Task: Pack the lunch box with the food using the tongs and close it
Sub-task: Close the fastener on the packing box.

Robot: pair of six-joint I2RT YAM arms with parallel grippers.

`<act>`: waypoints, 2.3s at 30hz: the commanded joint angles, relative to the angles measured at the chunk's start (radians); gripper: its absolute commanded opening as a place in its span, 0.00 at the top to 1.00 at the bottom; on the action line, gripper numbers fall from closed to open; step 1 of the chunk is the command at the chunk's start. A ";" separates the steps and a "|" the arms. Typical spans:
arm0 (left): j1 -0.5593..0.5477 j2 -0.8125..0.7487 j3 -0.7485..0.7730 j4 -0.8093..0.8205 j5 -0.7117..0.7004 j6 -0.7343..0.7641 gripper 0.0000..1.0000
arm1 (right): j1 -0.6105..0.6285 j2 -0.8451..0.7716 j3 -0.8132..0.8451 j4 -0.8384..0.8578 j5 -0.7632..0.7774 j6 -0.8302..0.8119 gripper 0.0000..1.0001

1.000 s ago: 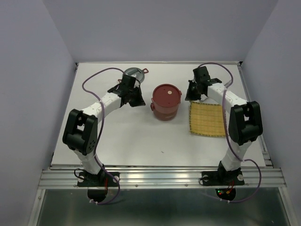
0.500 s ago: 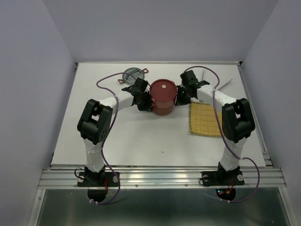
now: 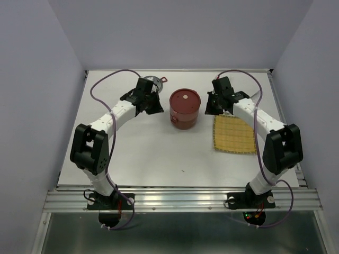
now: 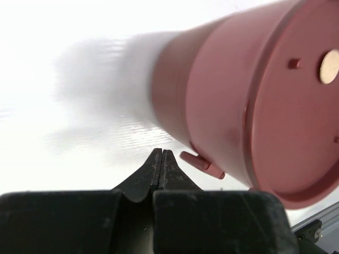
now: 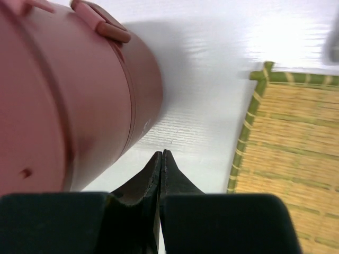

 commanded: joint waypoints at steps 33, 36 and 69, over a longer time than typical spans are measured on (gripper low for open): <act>0.196 -0.065 0.058 -0.015 0.034 0.040 1.00 | 0.005 0.361 0.858 -0.228 0.221 -0.065 0.94; 0.206 -0.032 0.095 -0.012 0.050 0.032 1.00 | -0.006 0.521 1.032 -0.324 0.184 -0.070 0.87; 0.275 0.614 1.080 -0.274 -0.165 0.457 0.21 | 0.015 -0.030 0.206 0.022 0.195 0.120 0.54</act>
